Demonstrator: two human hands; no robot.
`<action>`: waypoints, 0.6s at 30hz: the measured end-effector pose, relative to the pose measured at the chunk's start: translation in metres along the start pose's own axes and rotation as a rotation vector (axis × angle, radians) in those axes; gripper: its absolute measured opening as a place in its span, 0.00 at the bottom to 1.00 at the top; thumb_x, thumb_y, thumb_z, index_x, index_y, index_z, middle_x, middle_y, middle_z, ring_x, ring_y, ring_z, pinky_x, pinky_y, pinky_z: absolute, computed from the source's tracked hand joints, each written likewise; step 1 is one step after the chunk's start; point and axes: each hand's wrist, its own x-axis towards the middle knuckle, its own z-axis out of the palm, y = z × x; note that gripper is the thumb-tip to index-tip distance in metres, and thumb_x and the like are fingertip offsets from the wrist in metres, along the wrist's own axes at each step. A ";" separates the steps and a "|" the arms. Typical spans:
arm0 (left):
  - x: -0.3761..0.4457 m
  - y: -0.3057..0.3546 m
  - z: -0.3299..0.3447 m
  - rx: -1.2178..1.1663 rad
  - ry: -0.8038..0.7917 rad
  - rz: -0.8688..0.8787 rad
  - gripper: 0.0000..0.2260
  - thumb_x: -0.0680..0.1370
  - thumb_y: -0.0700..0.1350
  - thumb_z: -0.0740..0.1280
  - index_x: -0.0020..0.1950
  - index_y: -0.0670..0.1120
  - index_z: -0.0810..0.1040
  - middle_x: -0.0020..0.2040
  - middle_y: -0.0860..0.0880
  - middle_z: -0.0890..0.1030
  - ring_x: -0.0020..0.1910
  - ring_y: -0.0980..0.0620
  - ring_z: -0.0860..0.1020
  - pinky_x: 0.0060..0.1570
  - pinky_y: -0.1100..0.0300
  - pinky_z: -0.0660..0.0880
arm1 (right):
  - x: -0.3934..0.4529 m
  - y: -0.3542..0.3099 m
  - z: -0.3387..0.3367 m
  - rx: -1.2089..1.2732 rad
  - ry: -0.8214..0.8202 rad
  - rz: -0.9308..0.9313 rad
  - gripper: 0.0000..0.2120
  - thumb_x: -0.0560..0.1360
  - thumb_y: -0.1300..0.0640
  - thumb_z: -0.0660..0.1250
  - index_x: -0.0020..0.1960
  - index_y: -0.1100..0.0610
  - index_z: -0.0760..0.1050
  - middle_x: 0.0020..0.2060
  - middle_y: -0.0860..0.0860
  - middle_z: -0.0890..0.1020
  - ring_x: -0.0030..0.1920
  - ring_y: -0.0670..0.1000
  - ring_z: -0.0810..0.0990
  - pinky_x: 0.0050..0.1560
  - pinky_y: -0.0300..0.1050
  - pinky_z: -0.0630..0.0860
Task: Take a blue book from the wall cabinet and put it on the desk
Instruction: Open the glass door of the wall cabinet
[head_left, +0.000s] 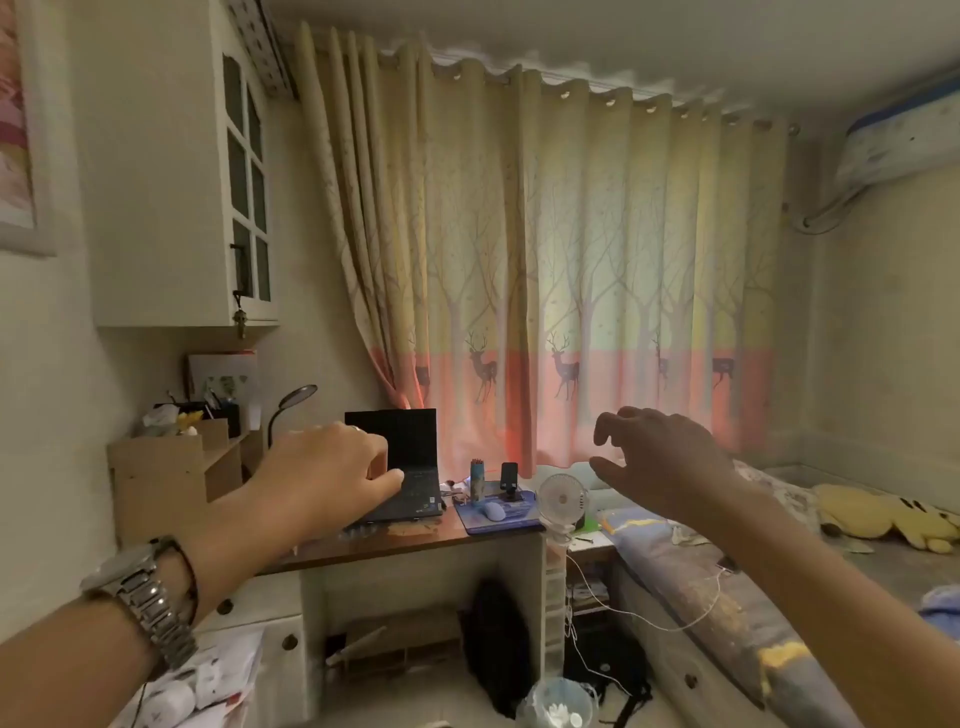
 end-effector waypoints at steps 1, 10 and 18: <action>0.007 0.000 0.006 0.013 -0.021 -0.012 0.12 0.78 0.58 0.59 0.49 0.52 0.76 0.43 0.54 0.79 0.42 0.57 0.77 0.46 0.58 0.77 | 0.005 0.001 0.005 0.000 -0.001 0.002 0.15 0.78 0.46 0.60 0.62 0.51 0.74 0.57 0.47 0.80 0.54 0.50 0.79 0.47 0.39 0.64; 0.119 -0.008 0.069 0.124 0.055 0.019 0.14 0.78 0.59 0.58 0.50 0.51 0.76 0.43 0.54 0.77 0.41 0.56 0.75 0.38 0.61 0.70 | 0.091 0.049 0.083 -0.001 0.048 -0.009 0.16 0.78 0.44 0.60 0.62 0.50 0.73 0.58 0.47 0.80 0.55 0.50 0.79 0.46 0.39 0.64; 0.212 -0.034 0.106 0.094 0.051 -0.039 0.14 0.77 0.60 0.58 0.50 0.52 0.76 0.44 0.54 0.78 0.43 0.56 0.76 0.38 0.62 0.69 | 0.194 0.074 0.143 0.043 0.080 -0.056 0.15 0.77 0.44 0.61 0.61 0.49 0.73 0.56 0.46 0.80 0.54 0.49 0.79 0.47 0.39 0.66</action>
